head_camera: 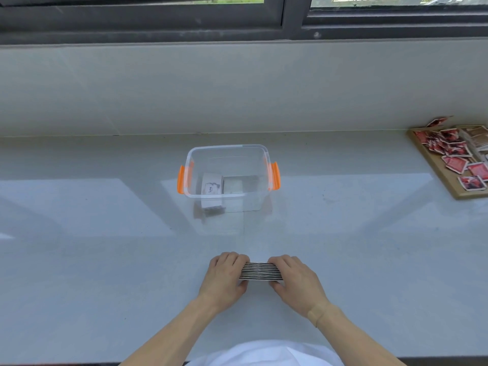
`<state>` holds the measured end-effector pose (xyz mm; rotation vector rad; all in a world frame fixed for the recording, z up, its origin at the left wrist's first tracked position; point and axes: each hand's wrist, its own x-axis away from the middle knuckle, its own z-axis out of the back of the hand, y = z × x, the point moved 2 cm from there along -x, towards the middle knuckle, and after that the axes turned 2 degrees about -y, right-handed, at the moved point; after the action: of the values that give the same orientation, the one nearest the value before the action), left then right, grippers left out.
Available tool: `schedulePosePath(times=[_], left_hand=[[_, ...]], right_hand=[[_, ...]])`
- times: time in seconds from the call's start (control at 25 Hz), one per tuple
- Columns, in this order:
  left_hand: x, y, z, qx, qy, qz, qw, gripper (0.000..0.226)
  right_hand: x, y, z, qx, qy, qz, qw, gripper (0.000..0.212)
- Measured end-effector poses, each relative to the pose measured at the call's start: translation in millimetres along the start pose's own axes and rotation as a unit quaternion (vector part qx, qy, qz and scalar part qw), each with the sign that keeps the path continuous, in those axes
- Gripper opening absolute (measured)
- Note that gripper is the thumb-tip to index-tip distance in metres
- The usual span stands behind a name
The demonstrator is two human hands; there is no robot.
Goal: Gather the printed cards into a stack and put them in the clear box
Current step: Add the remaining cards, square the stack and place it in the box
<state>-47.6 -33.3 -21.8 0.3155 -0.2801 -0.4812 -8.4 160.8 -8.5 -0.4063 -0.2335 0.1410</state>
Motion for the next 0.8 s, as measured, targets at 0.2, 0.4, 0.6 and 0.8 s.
schedulePosePath(times=[0.2, 0.4, 0.6, 0.8], left_hand=[[3.9, -2.4, -3.3, 0.000, 0.009, -0.008, 1.000, 0.036], [3.3, -0.9, -6.3, -0.037, -0.019, -0.009, 0.999, 0.036], [0.8, -2.4, -3.7, -0.069, -0.049, -0.010, 0.996, 0.036], [-4.0, -0.5, 22.0, 0.027, -0.061, 0.012, 0.998, 0.037]], right_hand=[[4.9, -1.1, -3.7, 0.003, -0.003, 0.005, 1.000, 0.034], [-3.8, -18.3, -0.7, 0.090, -0.023, 0.032, 0.995, 0.062], [-18.4, -38.7, -1.6, 0.173, -0.050, 0.040, 0.983, 0.033], [-23.3, -31.7, 16.1, 0.049, -0.103, 0.000, 0.993, 0.021]])
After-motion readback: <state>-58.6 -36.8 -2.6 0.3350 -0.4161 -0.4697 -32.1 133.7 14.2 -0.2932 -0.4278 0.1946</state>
